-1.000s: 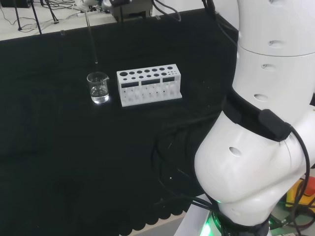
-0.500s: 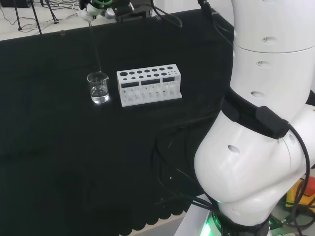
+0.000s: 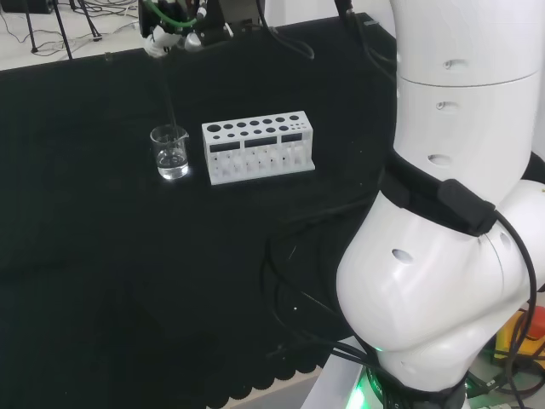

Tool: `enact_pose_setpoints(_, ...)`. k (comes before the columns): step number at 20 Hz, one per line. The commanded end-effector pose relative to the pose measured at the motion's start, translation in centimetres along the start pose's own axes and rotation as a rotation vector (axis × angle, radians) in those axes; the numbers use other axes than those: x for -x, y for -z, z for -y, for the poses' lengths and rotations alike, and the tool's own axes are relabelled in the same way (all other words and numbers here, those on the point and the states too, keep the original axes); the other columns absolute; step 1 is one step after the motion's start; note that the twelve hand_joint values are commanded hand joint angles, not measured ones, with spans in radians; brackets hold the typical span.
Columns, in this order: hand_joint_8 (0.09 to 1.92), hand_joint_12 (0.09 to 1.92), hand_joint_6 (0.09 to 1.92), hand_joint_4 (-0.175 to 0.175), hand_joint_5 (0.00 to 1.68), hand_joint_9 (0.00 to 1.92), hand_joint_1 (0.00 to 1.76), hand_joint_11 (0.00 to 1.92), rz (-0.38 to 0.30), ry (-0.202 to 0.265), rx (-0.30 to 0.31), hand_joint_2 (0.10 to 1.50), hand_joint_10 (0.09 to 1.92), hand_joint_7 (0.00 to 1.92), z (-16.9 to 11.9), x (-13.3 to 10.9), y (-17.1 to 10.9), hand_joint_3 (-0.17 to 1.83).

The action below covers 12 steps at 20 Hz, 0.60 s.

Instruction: Stir in the beaker to the left of the white test tube rack with the glass rod.

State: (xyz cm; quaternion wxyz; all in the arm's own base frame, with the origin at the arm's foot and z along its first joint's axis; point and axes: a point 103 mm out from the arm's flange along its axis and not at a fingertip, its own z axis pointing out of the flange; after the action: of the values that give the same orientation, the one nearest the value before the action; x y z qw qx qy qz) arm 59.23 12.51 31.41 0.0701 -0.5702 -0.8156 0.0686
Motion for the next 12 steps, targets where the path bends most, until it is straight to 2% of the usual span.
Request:
enact_pose_setpoints(1,0.85,0.42,0.3,-0.175,1.24,1.61,1.32,1.71,0.005,0.012,-0.02,1.09,0.71,1.26,-0.9,0.1,-2.0,-0.17)
enact_pose_setpoints(12,0.85,0.42,0.3,-0.175,1.24,1.61,1.32,1.7,-0.003,-0.002,-0.037,1.09,0.71,1.26,-0.9,0.8,-3.6,-0.17)
